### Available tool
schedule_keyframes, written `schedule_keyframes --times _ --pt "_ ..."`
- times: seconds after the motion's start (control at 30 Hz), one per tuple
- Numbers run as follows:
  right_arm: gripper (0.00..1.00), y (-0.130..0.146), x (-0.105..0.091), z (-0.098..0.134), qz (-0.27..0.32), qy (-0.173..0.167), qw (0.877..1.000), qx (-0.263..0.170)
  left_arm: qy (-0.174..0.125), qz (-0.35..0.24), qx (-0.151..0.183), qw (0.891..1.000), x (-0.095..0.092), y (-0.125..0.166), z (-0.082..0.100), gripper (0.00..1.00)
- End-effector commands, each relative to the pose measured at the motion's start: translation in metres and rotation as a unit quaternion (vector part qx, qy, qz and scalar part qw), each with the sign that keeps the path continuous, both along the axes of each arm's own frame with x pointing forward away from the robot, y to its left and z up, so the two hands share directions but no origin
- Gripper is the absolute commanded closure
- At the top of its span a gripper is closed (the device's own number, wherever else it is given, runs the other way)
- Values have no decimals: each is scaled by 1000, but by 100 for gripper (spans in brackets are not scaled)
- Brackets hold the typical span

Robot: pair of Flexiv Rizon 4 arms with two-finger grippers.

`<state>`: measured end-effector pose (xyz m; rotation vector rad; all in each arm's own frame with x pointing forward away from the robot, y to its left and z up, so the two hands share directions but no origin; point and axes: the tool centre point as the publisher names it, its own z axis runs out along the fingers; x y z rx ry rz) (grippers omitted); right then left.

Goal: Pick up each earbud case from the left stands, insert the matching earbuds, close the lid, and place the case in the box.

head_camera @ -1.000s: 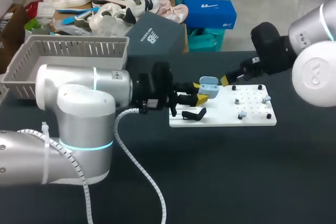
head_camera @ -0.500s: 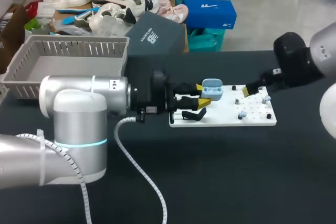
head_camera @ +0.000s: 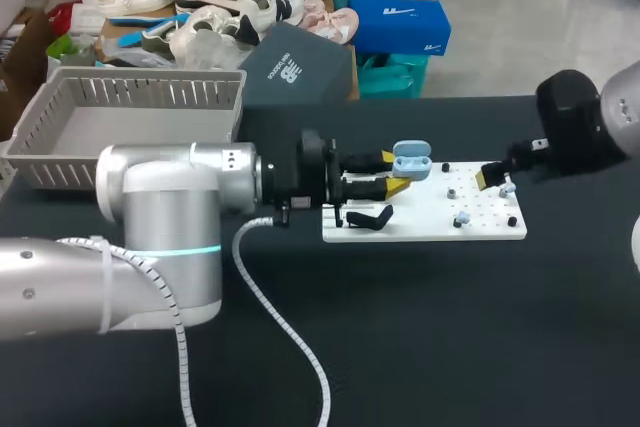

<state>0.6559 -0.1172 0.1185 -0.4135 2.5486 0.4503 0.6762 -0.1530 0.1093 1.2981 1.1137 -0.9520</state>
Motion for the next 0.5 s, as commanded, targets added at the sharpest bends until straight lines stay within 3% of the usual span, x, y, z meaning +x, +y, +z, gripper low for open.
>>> schedule_keyframes --times 0.03,0.3,0.5 --pt "0 -1 -5 3 -28 -8 999 -39 -4 8 -8 1000 -1 -3 -5 100" --pt "0 -9 -4 3 -51 18 994 -92 -4 8 -8 1000 -1 -3 -5 100" --pt "0 -26 1 -13 -36 41 987 -149 -4 8 -8 1000 -1 -3 -5 100"
